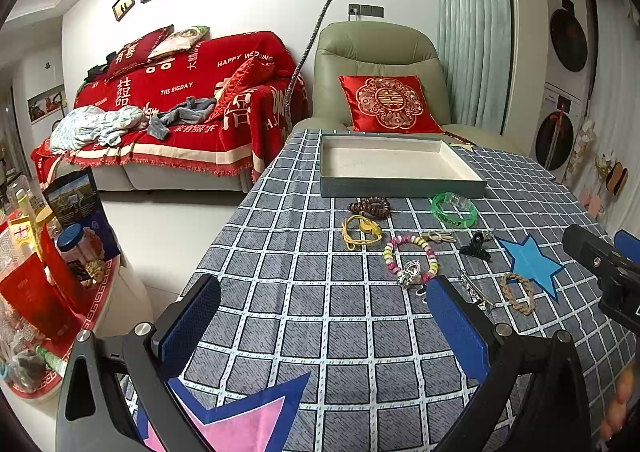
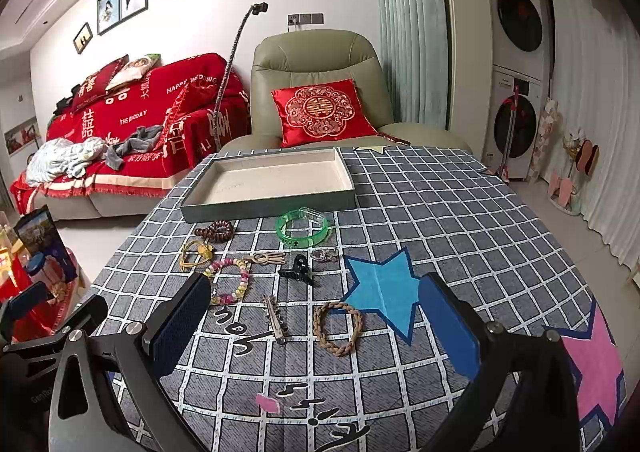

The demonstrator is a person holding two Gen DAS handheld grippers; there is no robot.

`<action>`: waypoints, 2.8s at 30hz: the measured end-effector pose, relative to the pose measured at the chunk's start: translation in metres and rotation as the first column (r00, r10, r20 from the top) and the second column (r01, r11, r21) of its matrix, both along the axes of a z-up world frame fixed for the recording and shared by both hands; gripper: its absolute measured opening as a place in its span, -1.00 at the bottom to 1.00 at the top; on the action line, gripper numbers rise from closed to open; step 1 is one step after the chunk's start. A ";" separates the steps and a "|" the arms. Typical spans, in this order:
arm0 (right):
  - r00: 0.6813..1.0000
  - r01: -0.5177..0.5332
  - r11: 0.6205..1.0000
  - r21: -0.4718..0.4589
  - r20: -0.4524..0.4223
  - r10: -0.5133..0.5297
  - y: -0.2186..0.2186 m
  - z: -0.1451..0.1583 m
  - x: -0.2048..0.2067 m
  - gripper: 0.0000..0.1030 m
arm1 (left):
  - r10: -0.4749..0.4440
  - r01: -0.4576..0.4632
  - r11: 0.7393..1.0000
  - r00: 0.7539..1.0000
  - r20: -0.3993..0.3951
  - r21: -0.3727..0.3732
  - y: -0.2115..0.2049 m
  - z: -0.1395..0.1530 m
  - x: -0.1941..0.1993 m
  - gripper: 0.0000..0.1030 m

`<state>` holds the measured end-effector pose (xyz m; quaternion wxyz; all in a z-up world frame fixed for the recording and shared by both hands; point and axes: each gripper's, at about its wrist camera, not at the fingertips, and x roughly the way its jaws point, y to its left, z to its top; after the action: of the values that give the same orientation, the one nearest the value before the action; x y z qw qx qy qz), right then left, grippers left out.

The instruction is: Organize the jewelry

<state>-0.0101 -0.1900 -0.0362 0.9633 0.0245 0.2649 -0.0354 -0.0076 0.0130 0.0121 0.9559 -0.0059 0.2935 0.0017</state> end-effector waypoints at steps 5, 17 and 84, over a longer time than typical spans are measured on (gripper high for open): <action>1.000 0.000 1.000 0.001 -0.001 0.000 0.000 0.000 0.000 1.00 | 0.000 0.000 1.000 1.000 -0.001 0.000 0.000 0.000 0.000 1.00; 1.000 0.000 1.000 0.005 -0.005 0.000 -0.001 0.000 0.000 1.00 | 0.000 0.000 1.000 1.000 -0.005 0.001 -0.001 -0.001 0.000 1.00; 0.891 0.099 0.985 0.142 -0.454 -0.024 -0.042 -0.085 0.074 -0.77 | -0.420 0.405 0.907 0.854 -0.308 -0.113 -0.042 -0.064 0.108 -0.41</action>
<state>0.0636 -0.2324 -0.1215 0.8691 0.1017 0.4816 -0.0490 0.1005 -0.0285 -0.0522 0.8718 0.0364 0.4416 -0.2089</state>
